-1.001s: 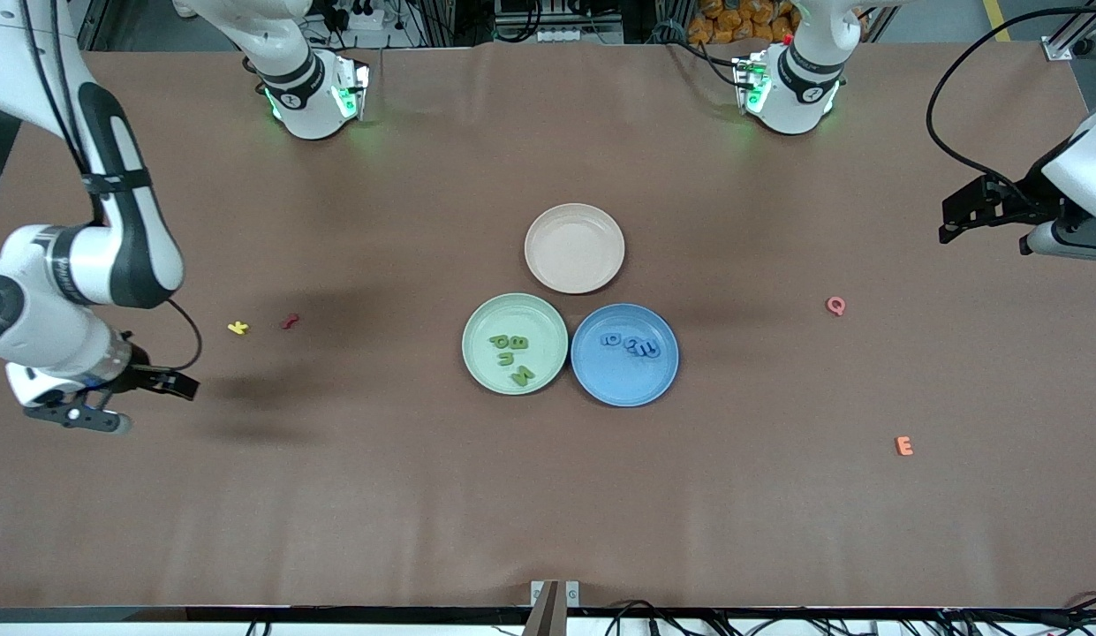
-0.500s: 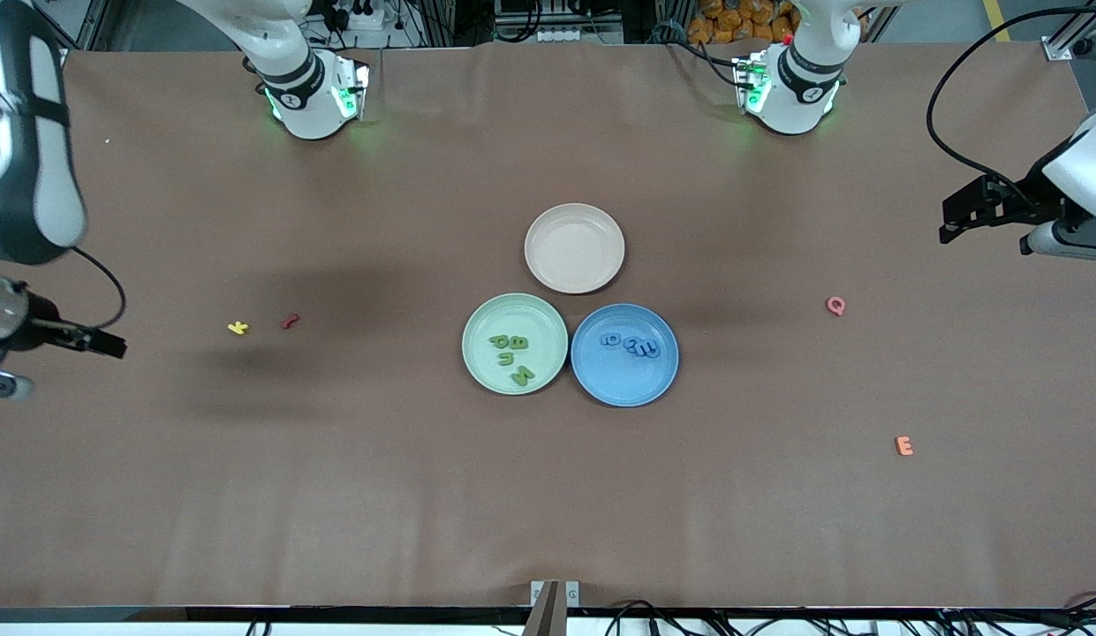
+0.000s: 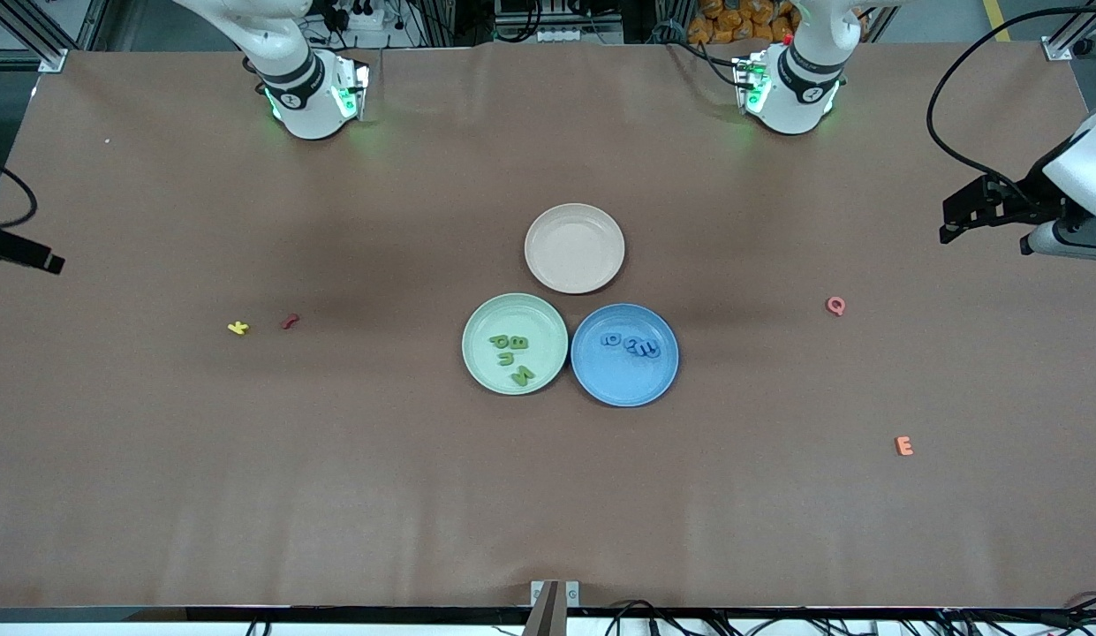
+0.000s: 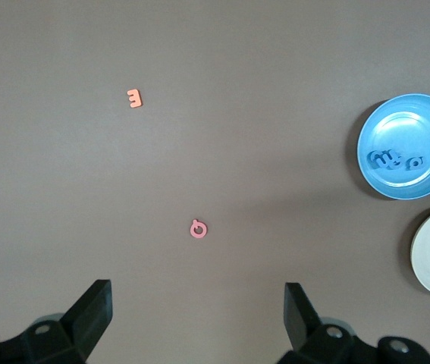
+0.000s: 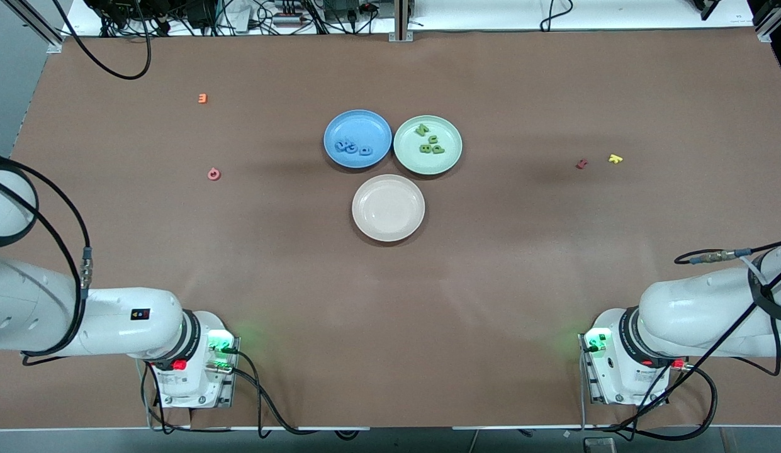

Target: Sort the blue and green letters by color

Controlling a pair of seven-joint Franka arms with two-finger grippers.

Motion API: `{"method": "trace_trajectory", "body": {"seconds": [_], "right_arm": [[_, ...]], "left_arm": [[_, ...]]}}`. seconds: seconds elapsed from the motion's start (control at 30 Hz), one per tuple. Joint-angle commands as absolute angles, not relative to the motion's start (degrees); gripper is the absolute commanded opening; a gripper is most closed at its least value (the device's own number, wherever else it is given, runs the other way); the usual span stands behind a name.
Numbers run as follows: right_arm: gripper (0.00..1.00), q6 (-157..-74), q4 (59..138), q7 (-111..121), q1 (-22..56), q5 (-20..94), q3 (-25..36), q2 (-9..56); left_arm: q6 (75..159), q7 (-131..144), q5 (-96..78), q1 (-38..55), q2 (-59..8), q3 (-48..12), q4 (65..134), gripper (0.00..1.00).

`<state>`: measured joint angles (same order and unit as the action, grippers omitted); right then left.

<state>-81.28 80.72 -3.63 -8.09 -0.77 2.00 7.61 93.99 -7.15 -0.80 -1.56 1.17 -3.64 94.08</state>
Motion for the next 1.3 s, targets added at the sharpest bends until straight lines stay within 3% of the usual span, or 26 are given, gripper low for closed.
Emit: {"method": "trace_trajectory", "body": {"seconds": [0.0, 0.5, 0.87, 1.27], "right_arm": [[1.00, -76.7, 77.7, -3.4, -7.2, 0.7, 2.9, 6.8], [1.00, -73.2, 76.6, -16.1, -6.9, 0.4, -6.5, 2.8], [1.00, -80.7, 86.1, -15.6, -6.8, 0.0, -6.7, -1.5], [1.00, -85.2, 88.9, -15.1, -7.0, -0.2, -6.5, -1.6]], "left_arm": [[93.3, -6.3, -1.7, -1.8, 0.7, -3.8, 92.8, 1.00], [93.3, -6.3, -1.7, -1.8, 0.7, -3.8, 92.8, 1.00], [93.3, -6.3, -1.8, -1.8, 0.7, -3.8, 92.7, 1.00], [93.3, -6.3, -1.7, -1.8, 0.7, -3.9, 92.7, 1.00]]}}
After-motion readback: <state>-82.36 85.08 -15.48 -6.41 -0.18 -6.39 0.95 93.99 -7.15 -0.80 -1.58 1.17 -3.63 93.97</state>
